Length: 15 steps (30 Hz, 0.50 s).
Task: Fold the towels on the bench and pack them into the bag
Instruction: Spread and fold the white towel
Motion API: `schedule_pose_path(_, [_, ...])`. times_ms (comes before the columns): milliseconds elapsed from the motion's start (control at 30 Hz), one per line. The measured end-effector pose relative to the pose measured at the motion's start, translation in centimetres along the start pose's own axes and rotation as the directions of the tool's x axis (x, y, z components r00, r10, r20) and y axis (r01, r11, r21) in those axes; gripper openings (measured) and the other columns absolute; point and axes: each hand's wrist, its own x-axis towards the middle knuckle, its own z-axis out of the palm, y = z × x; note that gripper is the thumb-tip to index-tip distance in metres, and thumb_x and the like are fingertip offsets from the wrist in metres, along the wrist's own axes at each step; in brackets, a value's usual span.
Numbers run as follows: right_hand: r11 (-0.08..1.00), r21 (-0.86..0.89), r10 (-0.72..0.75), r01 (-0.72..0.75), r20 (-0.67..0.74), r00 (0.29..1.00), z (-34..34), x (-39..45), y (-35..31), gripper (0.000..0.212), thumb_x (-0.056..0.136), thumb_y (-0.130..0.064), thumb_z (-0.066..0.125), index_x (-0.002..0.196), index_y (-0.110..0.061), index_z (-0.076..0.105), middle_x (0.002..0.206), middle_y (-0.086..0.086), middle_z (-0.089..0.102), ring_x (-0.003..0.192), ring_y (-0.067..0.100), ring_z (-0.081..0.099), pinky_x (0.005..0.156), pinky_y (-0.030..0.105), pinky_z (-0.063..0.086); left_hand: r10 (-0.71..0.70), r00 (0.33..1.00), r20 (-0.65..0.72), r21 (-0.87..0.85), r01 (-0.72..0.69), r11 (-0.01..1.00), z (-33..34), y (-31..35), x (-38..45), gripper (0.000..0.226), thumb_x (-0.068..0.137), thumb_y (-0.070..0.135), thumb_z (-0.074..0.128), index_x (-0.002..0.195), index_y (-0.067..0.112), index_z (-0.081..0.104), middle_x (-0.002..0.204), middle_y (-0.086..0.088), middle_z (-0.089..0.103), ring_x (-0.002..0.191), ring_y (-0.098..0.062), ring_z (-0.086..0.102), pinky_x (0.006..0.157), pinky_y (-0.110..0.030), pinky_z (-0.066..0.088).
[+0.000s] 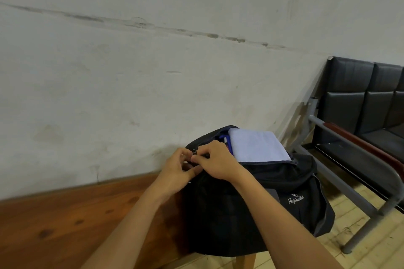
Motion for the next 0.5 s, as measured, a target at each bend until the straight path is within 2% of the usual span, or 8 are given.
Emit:
schedule_pose_path(67, [1.000, -0.017, 0.007, -0.007, -0.025, 1.000, 0.2, -0.1, 0.0, 0.038, 0.093, -0.023, 0.062, 0.055, -0.021, 0.058, 0.064, -0.007, 0.053, 0.066, 0.012, 0.053, 0.074, 0.049, 0.051, -0.052, 0.998, -0.025, -0.016, 0.051, 0.999, 0.8, 0.2, 0.3, 0.028, 0.087, 0.013, 0.074, 0.106, 0.018, 0.054, 0.096, -0.003, 0.069, 0.074, -0.015, 0.062, 0.060, -0.021, 0.048])
schedule_pose_path(133, [0.999, -0.034, 0.013, -0.014, -0.010, 1.000, 0.4, -0.1, 0.2, 0.031, 0.095, -0.025, 0.061, 0.066, -0.017, 0.067, 0.080, -0.004, 0.063, 0.092, 0.017, 0.064, 0.085, 0.048, 0.053, -0.074, 0.997, -0.038, 0.062, 0.077, 0.995, 1.1, 0.4, 0.7, 0.026, 0.088, 0.010, 0.071, 0.107, 0.017, 0.056, 0.096, -0.006, 0.067, 0.079, -0.018, 0.064, 0.063, -0.021, 0.050])
schedule_pose_path(200, [0.999, -0.027, 0.023, -0.023, -0.016, 1.000, 0.4, 0.1, 0.6, 0.026, 0.095, -0.026, 0.062, 0.074, -0.014, 0.072, 0.107, 0.001, 0.070, 0.121, 0.020, 0.058, 0.097, 0.047, 0.048, -0.059, 0.997, -0.041, 0.126, 0.063, 0.990, 1.0, 0.6, 1.1, 0.020, 0.087, 0.011, 0.071, 0.103, 0.018, 0.060, 0.092, -0.007, 0.068, 0.081, -0.022, 0.065, 0.065, -0.026, 0.050])
schedule_pose_path(267, [0.998, 0.036, 0.049, -0.046, -0.081, 0.995, 0.0, 0.6, 0.9, 0.023, 0.093, -0.024, 0.064, 0.076, -0.012, 0.074, 0.128, 0.003, 0.066, 0.135, 0.014, 0.049, 0.104, 0.042, 0.043, -0.040, 0.997, -0.062, 0.124, 0.048, 0.991, 0.6, 0.8, 1.2, 0.010, 0.088, 0.014, 0.072, 0.090, 0.018, 0.063, 0.081, -0.002, 0.067, 0.071, -0.016, 0.061, 0.063, -0.027, 0.047])
schedule_pose_path(333, [0.993, 0.094, 0.083, -0.069, -0.160, 0.984, -0.8, 0.9, 1.1, 0.023, 0.092, -0.021, 0.066, 0.076, -0.007, 0.075, 0.125, 0.003, 0.068, 0.131, 0.011, 0.051, 0.103, 0.038, 0.045, -0.023, 0.996, -0.088, 0.130, 0.034, 0.991, 0.3, 0.8, 1.3, 0.011, 0.088, 0.015, 0.071, 0.081, 0.017, 0.063, 0.071, 0.001, 0.064, 0.064, -0.012, 0.056, 0.063, -0.028, 0.045])
schedule_pose_path(433, [0.989, 0.101, 0.131, -0.109, -0.252, 0.959, -2.4, 1.7, 2.4, 0.028, 0.092, -0.022, 0.066, 0.072, -0.002, 0.070, 0.100, 0.006, 0.071, 0.101, 0.021, 0.064, 0.092, 0.045, 0.052, 0.027, 0.996, -0.089, 0.191, -0.010, 0.982, 0.3, 0.9, 1.3, 0.014, 0.087, 0.015, 0.071, 0.076, 0.017, 0.063, 0.066, 0.000, 0.062, 0.064, -0.012, 0.055, 0.066, -0.032, 0.045])
schedule_pose_path(500, [0.975, 0.157, 0.196, -0.156, -0.290, 0.937, -3.8, 2.1, 4.0, 0.030, 0.091, -0.020, 0.065, 0.070, 0.002, 0.068, 0.091, 0.010, 0.070, 0.094, 0.023, 0.064, 0.094, 0.044, 0.051, 0.055, 0.996, -0.071, 0.241, -0.037, 0.970, 0.3, 0.9, 1.3, 0.015, 0.088, 0.014, 0.071, 0.075, 0.015, 0.062, 0.070, -0.007, 0.064, 0.067, -0.015, 0.056, 0.070, -0.038, 0.049])
